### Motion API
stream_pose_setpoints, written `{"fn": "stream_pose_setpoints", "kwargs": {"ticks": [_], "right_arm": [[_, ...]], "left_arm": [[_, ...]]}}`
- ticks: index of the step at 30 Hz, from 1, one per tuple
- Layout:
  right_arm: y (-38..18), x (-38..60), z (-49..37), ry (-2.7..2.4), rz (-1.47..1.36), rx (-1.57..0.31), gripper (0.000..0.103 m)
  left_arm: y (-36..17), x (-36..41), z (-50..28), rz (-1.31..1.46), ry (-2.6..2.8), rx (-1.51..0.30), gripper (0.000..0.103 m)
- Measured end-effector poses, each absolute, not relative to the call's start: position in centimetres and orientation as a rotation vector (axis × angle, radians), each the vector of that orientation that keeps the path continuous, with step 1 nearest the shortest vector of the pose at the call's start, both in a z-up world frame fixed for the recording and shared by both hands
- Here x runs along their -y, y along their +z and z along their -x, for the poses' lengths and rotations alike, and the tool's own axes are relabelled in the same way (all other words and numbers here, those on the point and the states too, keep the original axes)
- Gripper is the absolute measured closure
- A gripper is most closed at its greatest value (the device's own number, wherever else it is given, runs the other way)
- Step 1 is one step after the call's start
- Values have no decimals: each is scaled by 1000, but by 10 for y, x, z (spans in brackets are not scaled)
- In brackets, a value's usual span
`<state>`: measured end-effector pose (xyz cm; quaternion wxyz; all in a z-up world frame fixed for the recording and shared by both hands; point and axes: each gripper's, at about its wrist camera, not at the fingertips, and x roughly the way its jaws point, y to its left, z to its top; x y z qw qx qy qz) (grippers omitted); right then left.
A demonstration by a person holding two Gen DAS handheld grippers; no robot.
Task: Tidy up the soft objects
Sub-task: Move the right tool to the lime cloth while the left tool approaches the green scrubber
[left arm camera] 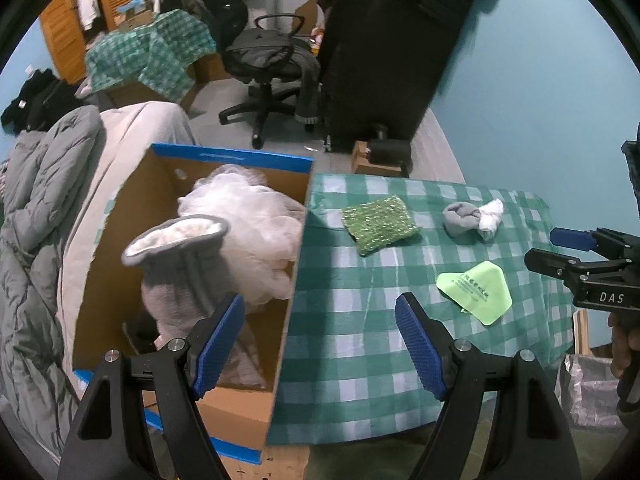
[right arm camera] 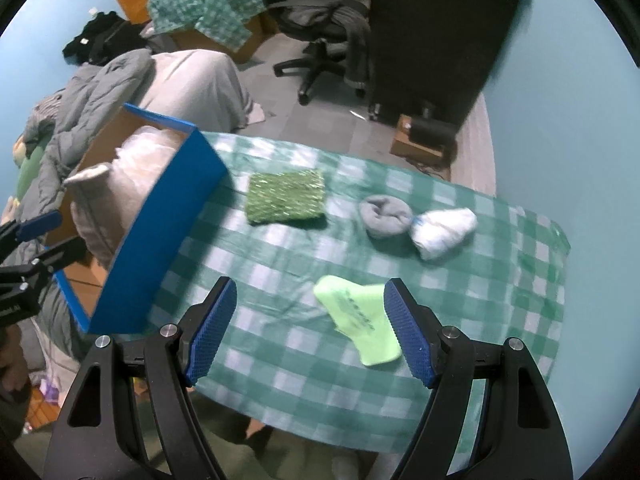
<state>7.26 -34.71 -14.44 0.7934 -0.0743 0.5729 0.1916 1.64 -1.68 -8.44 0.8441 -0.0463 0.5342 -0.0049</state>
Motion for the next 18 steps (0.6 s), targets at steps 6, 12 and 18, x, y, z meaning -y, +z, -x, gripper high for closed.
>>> {"fn": "stream_pose_setpoints", "kwargs": {"ticks": [6, 12, 18], "right_arm": [[-160, 381, -75, 356, 141, -1258, 27], [-176, 405, -75, 327, 122, -1286, 27], [-191, 418, -77, 340, 88, -1308, 27]], "left_arm": [[-96, 41, -26, 51, -51, -1153, 24], [-107, 63, -34, -12, -86, -1185, 24], [-118, 84, -39, -74, -120, -1200, 24]]}}
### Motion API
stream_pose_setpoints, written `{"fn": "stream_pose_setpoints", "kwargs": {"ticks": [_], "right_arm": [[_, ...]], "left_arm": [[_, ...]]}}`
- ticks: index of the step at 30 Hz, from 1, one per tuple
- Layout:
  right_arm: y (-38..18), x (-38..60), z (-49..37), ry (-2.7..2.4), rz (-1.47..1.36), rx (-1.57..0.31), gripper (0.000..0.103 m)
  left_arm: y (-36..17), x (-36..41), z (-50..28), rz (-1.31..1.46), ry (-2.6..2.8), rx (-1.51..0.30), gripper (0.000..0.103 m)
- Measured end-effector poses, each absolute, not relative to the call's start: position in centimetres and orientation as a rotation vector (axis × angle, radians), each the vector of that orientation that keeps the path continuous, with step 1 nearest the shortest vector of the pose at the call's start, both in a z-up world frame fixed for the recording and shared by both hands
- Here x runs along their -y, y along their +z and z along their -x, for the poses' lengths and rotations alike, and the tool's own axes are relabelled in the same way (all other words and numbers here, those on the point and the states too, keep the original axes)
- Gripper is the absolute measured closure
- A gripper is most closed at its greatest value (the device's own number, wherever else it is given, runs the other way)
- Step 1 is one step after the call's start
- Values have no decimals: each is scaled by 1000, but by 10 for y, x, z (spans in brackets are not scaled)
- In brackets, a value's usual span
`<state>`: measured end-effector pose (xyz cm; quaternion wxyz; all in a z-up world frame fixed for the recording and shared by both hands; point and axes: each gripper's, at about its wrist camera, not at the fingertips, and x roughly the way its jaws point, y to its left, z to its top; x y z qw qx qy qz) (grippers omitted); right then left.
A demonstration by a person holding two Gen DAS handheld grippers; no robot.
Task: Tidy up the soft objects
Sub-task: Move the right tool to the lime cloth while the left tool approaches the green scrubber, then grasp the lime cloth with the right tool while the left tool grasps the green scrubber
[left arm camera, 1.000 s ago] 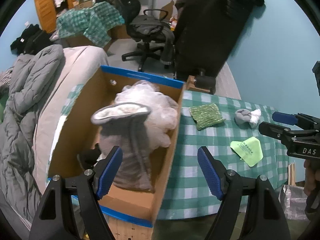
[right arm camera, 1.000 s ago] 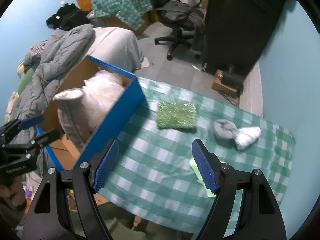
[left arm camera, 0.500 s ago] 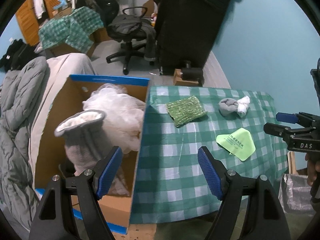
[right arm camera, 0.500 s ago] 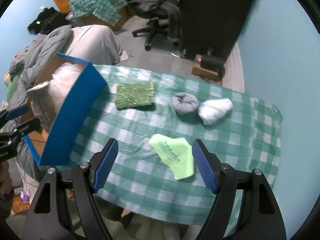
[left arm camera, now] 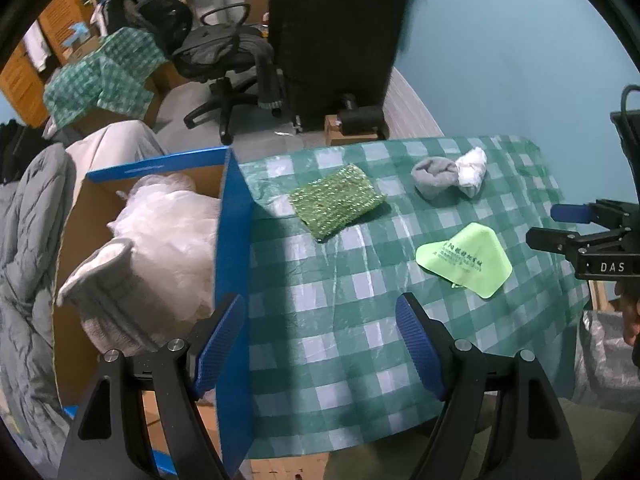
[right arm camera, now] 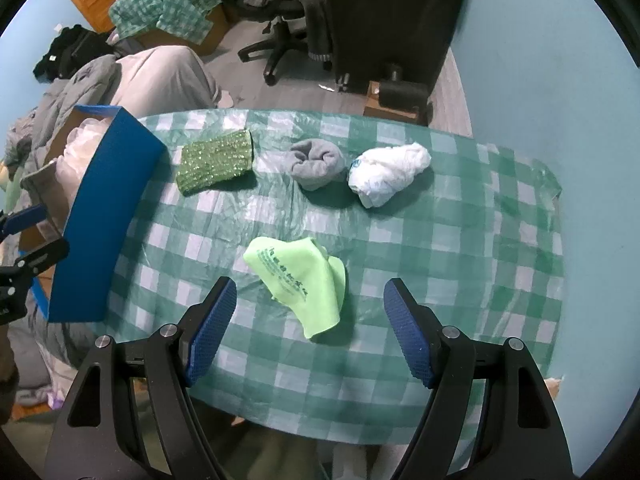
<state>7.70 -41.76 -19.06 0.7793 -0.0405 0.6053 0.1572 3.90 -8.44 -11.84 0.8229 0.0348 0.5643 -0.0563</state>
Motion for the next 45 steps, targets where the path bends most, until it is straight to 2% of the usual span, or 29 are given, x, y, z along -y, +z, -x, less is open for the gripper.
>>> {"fn": "stream_pose_setpoints", "kwargs": {"ticks": [19, 31, 32, 34, 35, 37, 39, 43, 45], "right_arm": [[-277, 400, -91, 414, 157, -1394, 27], [-301, 382, -96, 424, 226, -1393, 29], [-302, 381, -96, 431, 229, -1393, 31], [-304, 380, -94, 436, 237, -1397, 44], [-306, 379, -94, 436, 241, -1404, 54], [-308, 381, -94, 430, 240, -1413, 65], [-307, 385, -95, 424, 228, -1415, 83], [-302, 396, -102, 415, 166, -1417, 88], [-299, 402, -104, 411, 138, -1414, 88]], "left_arm": [[-178, 106, -62, -109, -132, -1311, 24], [-198, 110, -78, -120, -145, -1360, 24], [-198, 110, -80, -122, -146, -1361, 24], [-200, 111, -84, -125, -150, -1365, 24], [-200, 112, -87, -126, -153, -1366, 24], [-201, 112, -92, -125, -157, -1369, 24], [-202, 113, -99, -121, -163, -1373, 24], [-204, 114, -117, -105, -180, -1372, 23], [-206, 113, -125, -103, -189, -1368, 17]]}}
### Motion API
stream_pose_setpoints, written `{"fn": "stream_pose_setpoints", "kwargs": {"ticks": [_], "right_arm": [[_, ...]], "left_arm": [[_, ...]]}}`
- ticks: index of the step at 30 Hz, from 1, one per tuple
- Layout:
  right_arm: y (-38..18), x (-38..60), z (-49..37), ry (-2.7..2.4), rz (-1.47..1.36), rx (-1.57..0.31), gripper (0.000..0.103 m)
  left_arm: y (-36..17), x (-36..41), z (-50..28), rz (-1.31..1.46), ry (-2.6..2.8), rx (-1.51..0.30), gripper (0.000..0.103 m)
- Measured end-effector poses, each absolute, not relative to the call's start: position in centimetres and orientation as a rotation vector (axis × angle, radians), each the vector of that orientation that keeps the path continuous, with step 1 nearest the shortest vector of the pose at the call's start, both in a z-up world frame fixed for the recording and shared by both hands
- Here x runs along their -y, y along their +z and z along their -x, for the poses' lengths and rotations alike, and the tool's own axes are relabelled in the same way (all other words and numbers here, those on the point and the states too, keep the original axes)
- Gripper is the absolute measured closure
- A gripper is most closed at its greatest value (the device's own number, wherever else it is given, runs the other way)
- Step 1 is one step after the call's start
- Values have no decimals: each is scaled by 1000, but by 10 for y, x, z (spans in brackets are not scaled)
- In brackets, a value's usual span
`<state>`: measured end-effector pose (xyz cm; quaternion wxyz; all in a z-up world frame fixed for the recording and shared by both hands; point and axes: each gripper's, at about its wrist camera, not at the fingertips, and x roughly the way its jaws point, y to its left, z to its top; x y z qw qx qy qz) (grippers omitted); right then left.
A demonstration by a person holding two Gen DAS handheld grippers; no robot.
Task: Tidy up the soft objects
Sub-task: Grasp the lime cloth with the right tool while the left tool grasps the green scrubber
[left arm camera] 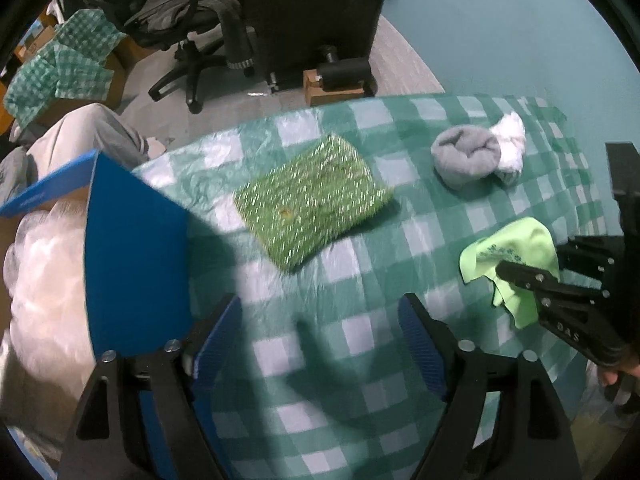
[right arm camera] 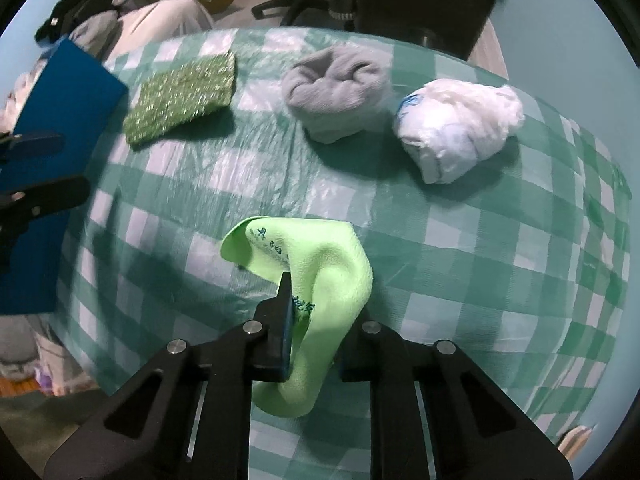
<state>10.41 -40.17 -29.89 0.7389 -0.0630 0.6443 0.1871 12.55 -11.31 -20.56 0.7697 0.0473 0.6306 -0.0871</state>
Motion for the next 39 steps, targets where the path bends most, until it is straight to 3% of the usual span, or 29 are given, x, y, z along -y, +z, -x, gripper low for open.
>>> {"fn": "stream_pose_setpoints", "kwargs": {"ticks": [29, 31, 37, 39], "right_arm": [[-272, 423, -123, 342, -28, -1391, 88], [-272, 423, -123, 344, -30, -1393, 88], [-272, 421, -123, 352, -29, -1393, 88], [-272, 422, -123, 351, -30, -1391, 88]], "left_arm": [[-260, 125, -201, -73, -227, -1454, 18], [-260, 125, -199, -80, -223, -1448, 22], [-256, 122, -190, -120, -194, -1411, 52], [-255, 120, -187, -127, -190, -1401, 68]]}}
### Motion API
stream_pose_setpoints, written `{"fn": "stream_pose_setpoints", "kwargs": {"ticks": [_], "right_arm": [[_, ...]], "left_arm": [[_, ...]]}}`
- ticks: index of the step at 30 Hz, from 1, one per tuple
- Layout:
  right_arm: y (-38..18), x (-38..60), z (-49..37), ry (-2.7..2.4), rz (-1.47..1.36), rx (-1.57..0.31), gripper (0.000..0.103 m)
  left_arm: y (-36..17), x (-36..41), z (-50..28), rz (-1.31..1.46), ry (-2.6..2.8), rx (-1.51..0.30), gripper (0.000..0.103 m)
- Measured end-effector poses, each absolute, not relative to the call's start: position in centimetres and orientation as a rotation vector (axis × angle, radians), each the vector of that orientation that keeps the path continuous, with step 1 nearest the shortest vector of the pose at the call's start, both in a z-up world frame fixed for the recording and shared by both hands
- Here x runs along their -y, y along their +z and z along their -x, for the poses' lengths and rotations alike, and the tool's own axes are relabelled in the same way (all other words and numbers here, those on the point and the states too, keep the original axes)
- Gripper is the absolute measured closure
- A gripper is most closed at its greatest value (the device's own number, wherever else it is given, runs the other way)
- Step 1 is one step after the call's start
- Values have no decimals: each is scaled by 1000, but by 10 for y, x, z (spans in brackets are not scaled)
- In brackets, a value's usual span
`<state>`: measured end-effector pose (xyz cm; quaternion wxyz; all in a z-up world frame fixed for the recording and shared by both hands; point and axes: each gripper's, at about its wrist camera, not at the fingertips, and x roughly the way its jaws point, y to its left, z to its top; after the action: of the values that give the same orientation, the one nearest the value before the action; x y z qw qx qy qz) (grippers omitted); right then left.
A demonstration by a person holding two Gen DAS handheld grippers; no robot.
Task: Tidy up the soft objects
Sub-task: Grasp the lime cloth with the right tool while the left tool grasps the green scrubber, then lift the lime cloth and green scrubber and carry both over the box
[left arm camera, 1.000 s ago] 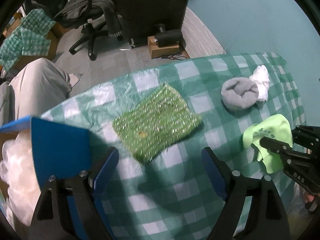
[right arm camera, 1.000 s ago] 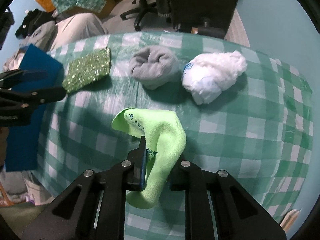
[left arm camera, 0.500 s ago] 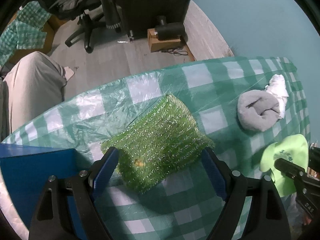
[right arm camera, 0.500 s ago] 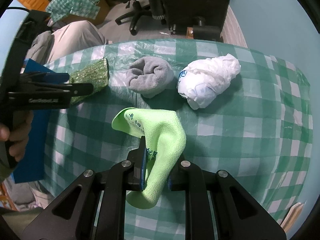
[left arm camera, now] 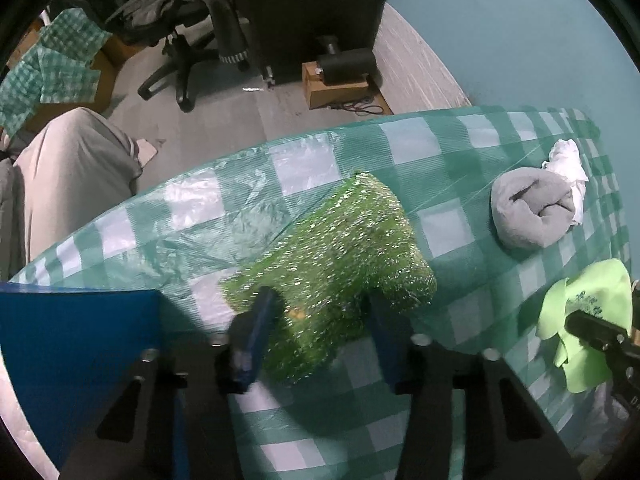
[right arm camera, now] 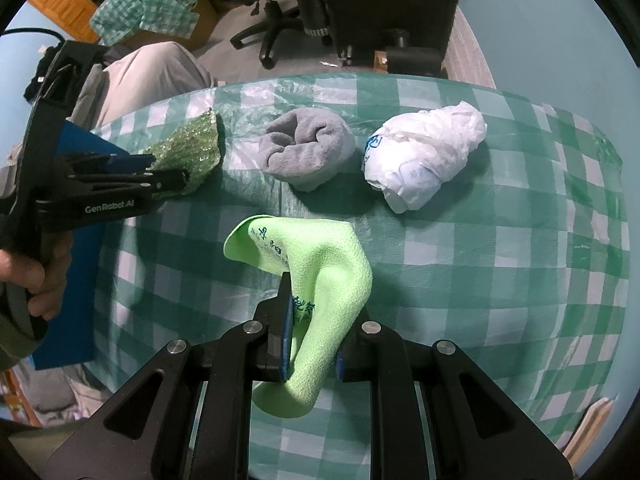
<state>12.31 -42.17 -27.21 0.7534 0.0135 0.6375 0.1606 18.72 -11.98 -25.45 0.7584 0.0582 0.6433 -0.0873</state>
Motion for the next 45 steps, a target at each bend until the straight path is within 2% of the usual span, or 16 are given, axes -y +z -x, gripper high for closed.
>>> {"fn": "stream_pose_setpoints", "kwargs": {"ticks": [3, 6, 26, 45], "right_arm": [[-272, 422, -124, 348, -30, -1391, 88], [-271, 422, -123, 351, -28, -1386, 88], [-242, 420, -110, 360, 0, -1339, 88], [-190, 395, -89, 446, 64, -1268, 88]], "left_arm": [[-253, 117, -184, -128, -188, -1396, 88], [-250, 117, -179, -149, -179, -1385, 91], [-208, 108, -121, -117, -175, -1328, 92], [-135, 90, -58, -13, -117, -1201, 92]]}}
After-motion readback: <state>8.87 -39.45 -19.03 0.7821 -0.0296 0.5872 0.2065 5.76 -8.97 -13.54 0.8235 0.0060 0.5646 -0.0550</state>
